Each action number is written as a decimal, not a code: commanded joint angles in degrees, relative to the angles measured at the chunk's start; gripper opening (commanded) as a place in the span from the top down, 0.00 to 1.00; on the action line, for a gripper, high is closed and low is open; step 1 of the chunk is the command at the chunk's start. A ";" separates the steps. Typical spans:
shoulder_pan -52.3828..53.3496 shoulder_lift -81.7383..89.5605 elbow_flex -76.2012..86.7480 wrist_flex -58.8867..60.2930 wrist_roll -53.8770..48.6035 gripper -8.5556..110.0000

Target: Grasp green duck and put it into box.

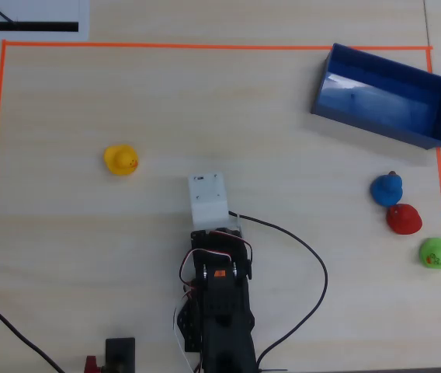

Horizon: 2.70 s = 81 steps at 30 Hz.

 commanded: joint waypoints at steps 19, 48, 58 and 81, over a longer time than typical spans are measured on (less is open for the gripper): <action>-0.44 -0.26 0.26 1.32 0.35 0.86; -0.97 -0.26 0.26 1.32 0.35 0.86; -2.20 -0.26 0.26 1.32 0.35 0.83; 18.11 -56.25 -74.62 -11.07 -2.11 0.88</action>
